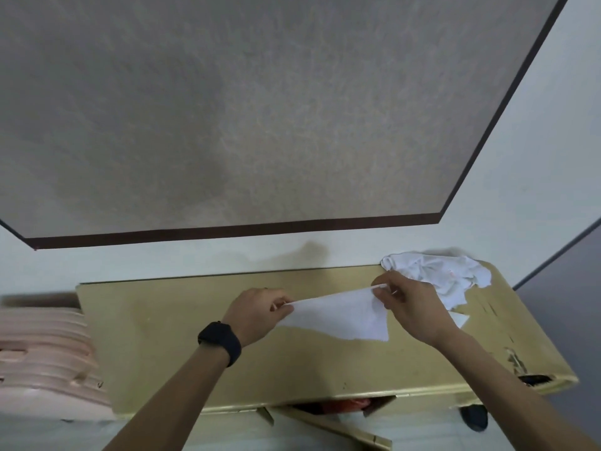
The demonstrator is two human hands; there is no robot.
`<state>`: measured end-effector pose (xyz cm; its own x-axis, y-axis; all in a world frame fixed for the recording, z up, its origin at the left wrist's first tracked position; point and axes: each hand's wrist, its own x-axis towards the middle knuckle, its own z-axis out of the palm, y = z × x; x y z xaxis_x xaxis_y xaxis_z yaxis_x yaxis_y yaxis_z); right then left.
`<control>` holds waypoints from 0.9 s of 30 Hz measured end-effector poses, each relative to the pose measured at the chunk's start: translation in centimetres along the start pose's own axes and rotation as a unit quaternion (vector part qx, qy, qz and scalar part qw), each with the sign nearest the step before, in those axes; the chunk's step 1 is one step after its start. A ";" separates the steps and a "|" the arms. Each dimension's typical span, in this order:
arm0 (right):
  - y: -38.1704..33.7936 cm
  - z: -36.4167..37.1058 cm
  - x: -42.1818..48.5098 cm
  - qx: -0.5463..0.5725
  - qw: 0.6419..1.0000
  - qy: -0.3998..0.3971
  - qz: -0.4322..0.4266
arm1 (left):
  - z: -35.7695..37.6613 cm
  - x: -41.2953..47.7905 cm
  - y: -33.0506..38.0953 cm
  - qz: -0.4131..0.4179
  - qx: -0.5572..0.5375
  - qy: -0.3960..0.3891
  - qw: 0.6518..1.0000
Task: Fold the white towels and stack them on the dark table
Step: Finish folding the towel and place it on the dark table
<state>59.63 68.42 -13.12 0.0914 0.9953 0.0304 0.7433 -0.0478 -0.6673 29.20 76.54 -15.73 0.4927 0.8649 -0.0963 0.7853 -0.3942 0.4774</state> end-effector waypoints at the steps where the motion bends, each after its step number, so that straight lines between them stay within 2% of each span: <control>1: 0.4 0.2 0.3 -0.017 1.000 0.001 0.003 | 0.0 0.2 -0.5 0.005 0.026 0.002 1.000; 5: 2.1 1.3 2.1 -0.059 0.997 0.044 0.000 | 0.0 1.8 -2.4 0.011 0.115 0.038 0.993; 11: 3.1 3.6 4.8 -0.067 0.988 0.133 -0.032 | 0.4 4.7 -4.1 -0.007 0.154 0.146 0.977; 16: 4.1 5.3 4.9 -0.067 0.981 0.175 -0.056 | 1.3 3.5 -5.5 0.069 0.192 0.276 0.939; 18: 4.9 6.4 4.2 -0.066 0.981 0.170 -0.064 | 2.3 2.2 -6.1 0.093 0.200 0.272 0.937; 22: 7.6 10.1 0.7 -0.069 0.987 0.124 -0.070 | 6.3 -1.4 -7.7 0.085 0.201 0.223 0.950; 24: 9.4 12.4 -1.9 -0.076 0.992 0.088 -0.044 | 9.6 -3.3 -8.6 0.069 0.194 0.185 0.961; 27: 12.0 15.7 -6.0 -0.072 0.997 0.011 0.038 | 14.4 -6.3 -9.1 0.033 0.163 0.108 0.980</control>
<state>57.64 63.15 -33.02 0.1644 0.9864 0.0018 0.8209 -0.1358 -0.5547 24.35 70.24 -32.10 0.4830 0.8660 0.1296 0.8499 -0.4993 0.1684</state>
